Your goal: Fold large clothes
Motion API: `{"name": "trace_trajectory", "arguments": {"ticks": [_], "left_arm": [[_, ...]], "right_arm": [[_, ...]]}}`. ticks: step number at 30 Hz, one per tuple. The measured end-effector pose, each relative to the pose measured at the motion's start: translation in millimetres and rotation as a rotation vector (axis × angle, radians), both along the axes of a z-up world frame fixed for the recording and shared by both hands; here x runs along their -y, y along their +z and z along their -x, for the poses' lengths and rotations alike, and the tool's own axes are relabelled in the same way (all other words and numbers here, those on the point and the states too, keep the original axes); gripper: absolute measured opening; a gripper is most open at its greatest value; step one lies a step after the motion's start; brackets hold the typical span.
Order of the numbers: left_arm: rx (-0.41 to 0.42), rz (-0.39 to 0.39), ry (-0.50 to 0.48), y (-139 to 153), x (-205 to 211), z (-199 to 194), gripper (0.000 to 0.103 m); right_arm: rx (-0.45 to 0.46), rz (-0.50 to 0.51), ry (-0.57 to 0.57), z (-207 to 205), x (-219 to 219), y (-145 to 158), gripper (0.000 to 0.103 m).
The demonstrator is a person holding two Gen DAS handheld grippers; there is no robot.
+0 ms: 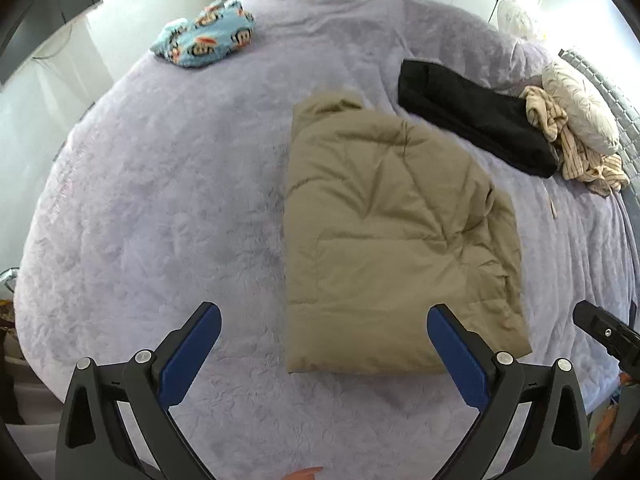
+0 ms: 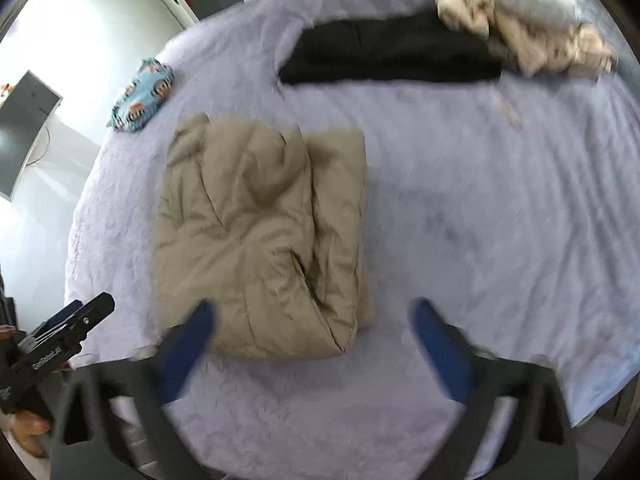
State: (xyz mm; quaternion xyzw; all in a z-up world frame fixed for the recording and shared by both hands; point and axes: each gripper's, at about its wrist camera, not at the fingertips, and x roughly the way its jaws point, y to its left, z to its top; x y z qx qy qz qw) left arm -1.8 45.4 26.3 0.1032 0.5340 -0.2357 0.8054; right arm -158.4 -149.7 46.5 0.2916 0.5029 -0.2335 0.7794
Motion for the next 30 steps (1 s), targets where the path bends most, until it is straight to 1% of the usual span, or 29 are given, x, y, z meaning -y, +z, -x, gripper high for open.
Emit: {"name": "trace_trajectory", "arguments": {"ticks": [2, 4, 9, 13, 15, 20, 30], "left_arm": [[0.025, 0.002, 0.001, 9.8, 0.5, 3.1, 0.103], [0.051, 0.002, 0.005, 17.1, 1.1, 3.5, 0.103], [0.088, 0.02, 0.013, 40.5, -0.2, 5.7, 0.103], [0.126, 0.032, 0.01, 60.2, -1.1, 8.2, 0.103], [0.129, 0.033, -0.001, 66.0, -0.2, 9.4, 0.103], [0.171, 0.023, -0.013, 78.5, 1.3, 17.2, 0.103], [0.183, 0.012, 0.011, 80.3, -1.3, 21.0, 0.103]], "right_arm": [[0.01, 0.056, 0.009, -4.4, -7.8, 11.4, 0.103], [0.017, 0.092, 0.01, -7.2, -13.4, 20.7, 0.103], [0.015, 0.146, 0.034, -15.6, -20.4, 39.7, 0.103], [0.02, 0.196, 0.03, -18.1, -22.0, 54.4, 0.103], [0.021, 0.208, 0.025, -19.6, -21.3, 58.2, 0.103], [0.029, 0.22, 0.015, -21.9, -18.8, 63.4, 0.103], [0.03, 0.228, 0.022, -22.9, -20.2, 66.3, 0.103]]}}
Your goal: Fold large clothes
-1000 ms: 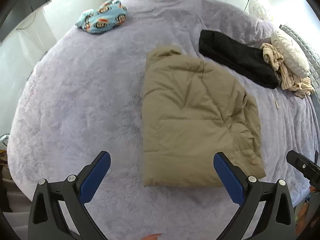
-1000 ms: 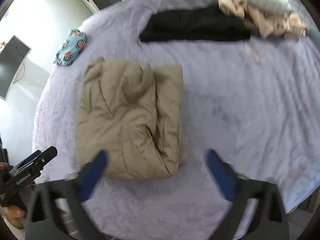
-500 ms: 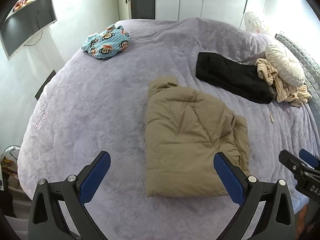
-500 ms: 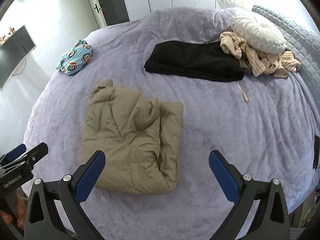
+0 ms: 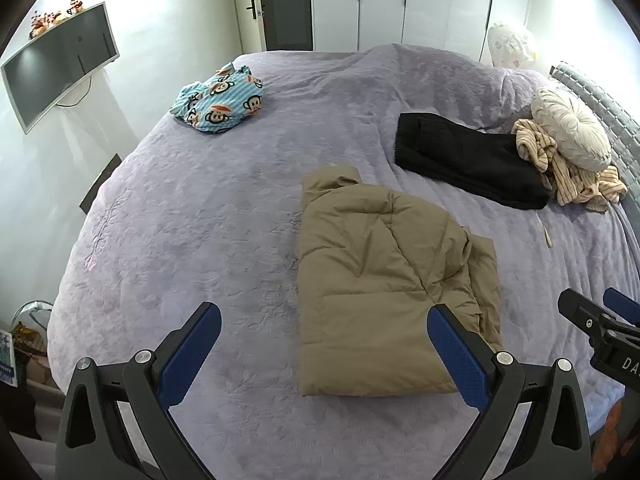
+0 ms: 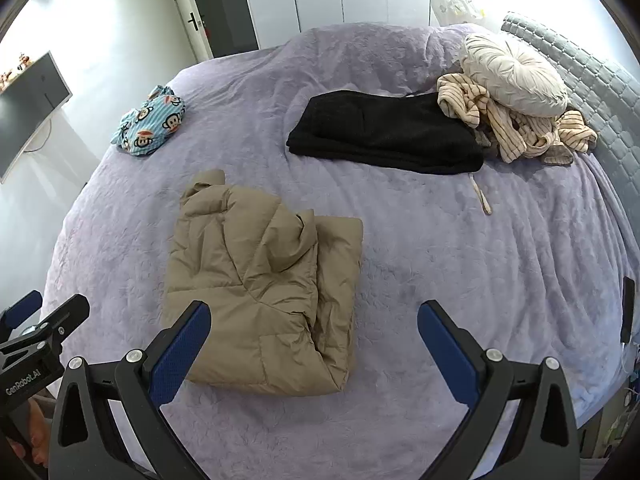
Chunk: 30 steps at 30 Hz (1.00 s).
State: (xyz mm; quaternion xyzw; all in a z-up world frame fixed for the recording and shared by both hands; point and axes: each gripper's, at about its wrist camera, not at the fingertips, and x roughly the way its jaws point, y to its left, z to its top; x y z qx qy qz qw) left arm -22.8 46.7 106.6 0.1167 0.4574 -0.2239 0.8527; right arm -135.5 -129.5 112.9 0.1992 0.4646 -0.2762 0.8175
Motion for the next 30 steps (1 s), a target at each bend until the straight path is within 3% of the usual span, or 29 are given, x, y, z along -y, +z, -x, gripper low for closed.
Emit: {"name": "trace_trajectory", "arguments": {"ticks": [30], "left_arm": [[0.002, -0.008, 0.01, -2.8, -5.4, 2.0, 0.103]], "right_arm": [[-0.005, -0.006, 0.008, 2.5, -5.9, -2.8, 0.103]]}}
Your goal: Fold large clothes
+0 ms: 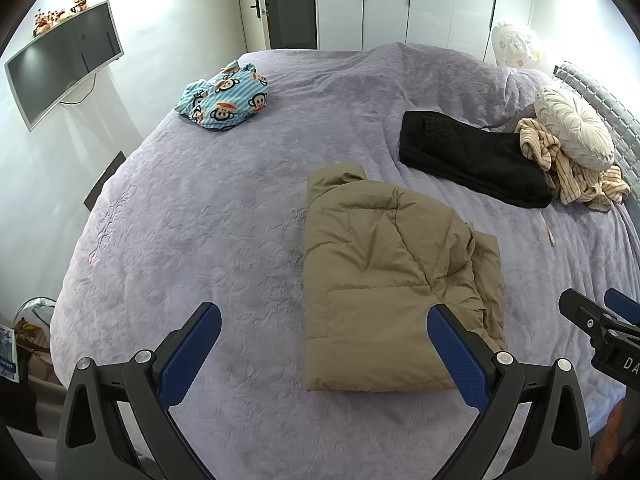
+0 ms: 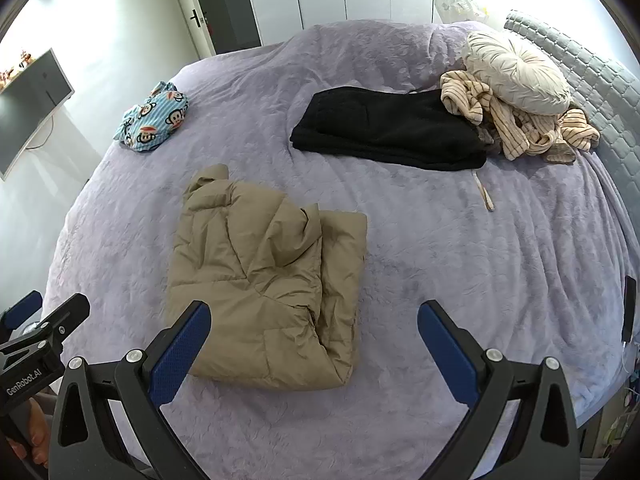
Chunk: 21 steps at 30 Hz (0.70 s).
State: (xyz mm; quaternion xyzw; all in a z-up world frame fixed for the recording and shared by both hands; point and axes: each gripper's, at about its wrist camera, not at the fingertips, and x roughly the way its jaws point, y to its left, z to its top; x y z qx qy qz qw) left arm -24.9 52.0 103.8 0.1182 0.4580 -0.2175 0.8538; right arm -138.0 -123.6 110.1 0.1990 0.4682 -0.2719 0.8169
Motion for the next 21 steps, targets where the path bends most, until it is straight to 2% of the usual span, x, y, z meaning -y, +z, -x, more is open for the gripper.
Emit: {"name": "trace_trajectory", "arguments": {"ticks": [21], "left_arm": [[0.012, -0.013, 0.016, -0.9, -3.0, 1.1, 0.103]], "right_arm": [[0.0, -0.001, 0.001, -0.2, 0.3, 0.5, 0.103]]}}
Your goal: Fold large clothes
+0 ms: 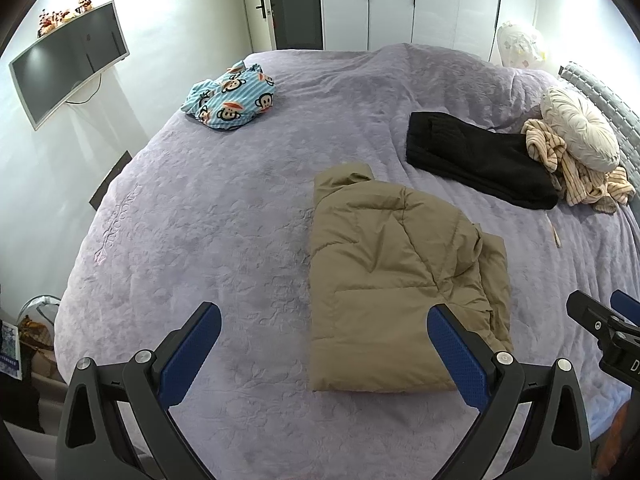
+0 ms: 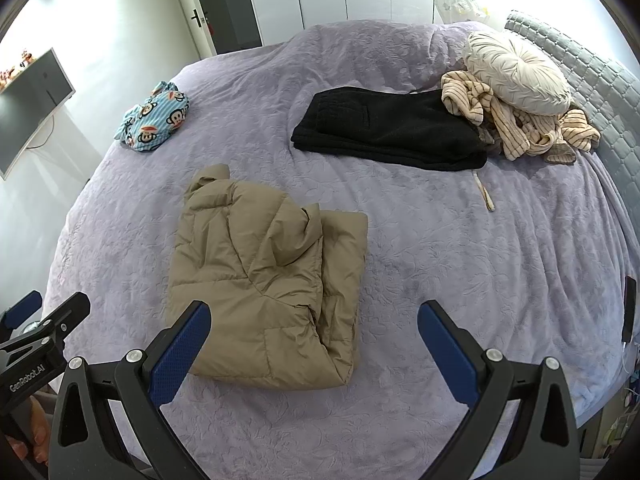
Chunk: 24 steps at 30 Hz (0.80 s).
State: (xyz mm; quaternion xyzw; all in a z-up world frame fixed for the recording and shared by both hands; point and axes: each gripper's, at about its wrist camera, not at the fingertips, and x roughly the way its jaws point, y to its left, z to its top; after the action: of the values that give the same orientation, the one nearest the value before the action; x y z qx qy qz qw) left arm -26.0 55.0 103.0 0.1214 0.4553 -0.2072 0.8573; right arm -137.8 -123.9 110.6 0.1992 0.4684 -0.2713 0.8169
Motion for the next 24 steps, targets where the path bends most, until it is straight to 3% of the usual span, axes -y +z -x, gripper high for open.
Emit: {"name": "trace_trajectory", "arguments": {"ticks": [24], "left_arm": [[-0.002, 0.002, -0.007, -0.9, -0.6, 1.1, 0.103]], "right_arm": [[0.0, -0.001, -0.001, 0.1, -1.6, 0.4, 0.103]]}}
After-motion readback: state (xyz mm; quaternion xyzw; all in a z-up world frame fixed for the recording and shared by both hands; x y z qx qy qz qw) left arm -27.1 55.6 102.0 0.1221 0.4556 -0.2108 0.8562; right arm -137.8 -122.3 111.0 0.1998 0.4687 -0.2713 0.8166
